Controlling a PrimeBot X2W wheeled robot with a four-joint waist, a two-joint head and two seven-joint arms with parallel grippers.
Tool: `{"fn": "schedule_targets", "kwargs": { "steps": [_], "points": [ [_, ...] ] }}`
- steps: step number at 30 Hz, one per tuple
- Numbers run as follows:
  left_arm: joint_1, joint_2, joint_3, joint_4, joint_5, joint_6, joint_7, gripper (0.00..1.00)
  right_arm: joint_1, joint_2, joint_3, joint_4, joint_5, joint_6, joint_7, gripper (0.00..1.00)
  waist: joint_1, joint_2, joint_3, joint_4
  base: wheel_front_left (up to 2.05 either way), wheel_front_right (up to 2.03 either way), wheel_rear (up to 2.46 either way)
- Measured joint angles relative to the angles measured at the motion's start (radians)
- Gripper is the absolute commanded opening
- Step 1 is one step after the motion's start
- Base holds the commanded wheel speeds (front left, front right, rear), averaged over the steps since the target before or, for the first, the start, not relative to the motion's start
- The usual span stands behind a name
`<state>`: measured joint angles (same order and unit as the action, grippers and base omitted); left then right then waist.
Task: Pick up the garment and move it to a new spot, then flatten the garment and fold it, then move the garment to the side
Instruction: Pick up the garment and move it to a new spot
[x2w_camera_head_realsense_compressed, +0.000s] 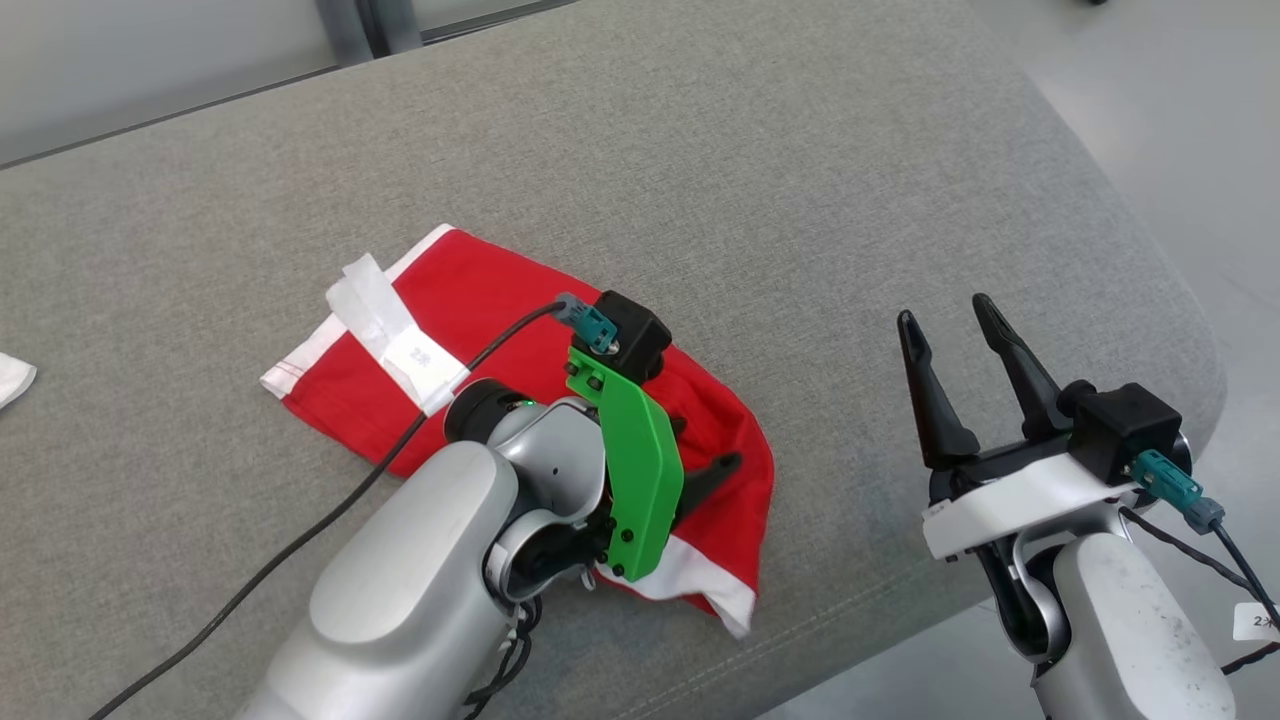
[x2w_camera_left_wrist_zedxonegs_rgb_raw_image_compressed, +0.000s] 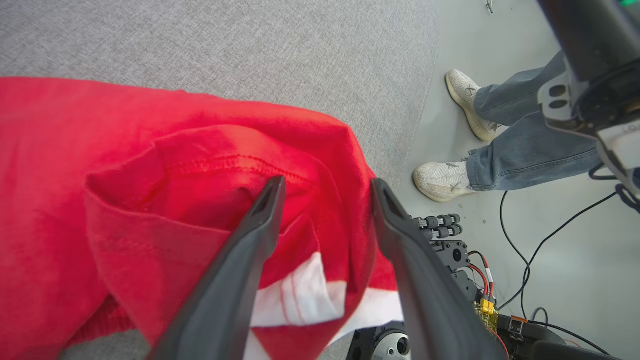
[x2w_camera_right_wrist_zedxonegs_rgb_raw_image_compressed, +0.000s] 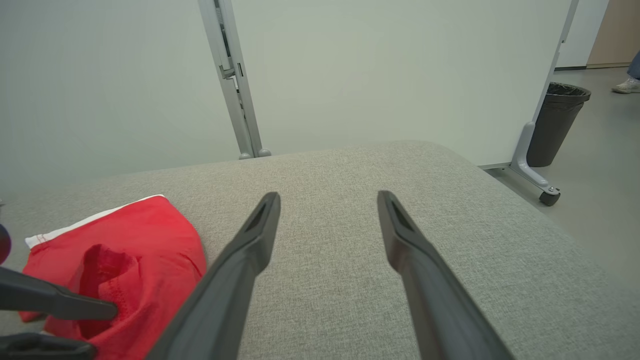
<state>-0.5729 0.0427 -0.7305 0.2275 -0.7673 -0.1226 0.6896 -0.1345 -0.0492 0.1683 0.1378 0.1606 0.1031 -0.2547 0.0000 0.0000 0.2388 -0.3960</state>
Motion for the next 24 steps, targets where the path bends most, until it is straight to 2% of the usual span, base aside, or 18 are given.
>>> {"fn": "schedule_targets", "kwargs": {
  "steps": [6, 12, 18, 24],
  "points": [
    [0.0, 0.0, -0.017, -0.002, 0.038, 0.003, -0.072, 1.0, 0.0, 0.0, -0.008, -0.006, -0.005, 0.0, 0.0, 1.0, 0.0, 0.0, -0.002, 0.027, 0.0, 0.0, 0.0],
    [0.0, 0.001, -0.014, -0.028, 0.075, 0.029, -0.186, 1.0, 0.008, -0.013, -0.022, -0.027, -0.036, 0.0, 0.0, 1.0, 0.0, 0.0, -0.008, 0.067, 0.0, 0.0, 0.0],
    [0.007, 0.0, 0.036, -0.053, 0.111, 0.061, -0.307, 1.0, 0.026, -0.035, -0.001, -0.066, -0.062, 0.001, 0.0, 1.0, 0.0, 0.0, -0.019, 0.12, 0.0, 0.0, 0.0],
    [0.089, 0.01, 0.088, -0.067, 0.151, 0.106, -0.425, 1.0, 0.033, -0.058, 0.044, -0.111, -0.101, 0.007, 0.0, 1.0, 0.0, 0.0, -0.043, 0.184, 0.0, 0.0, 0.0]
  ]
}}
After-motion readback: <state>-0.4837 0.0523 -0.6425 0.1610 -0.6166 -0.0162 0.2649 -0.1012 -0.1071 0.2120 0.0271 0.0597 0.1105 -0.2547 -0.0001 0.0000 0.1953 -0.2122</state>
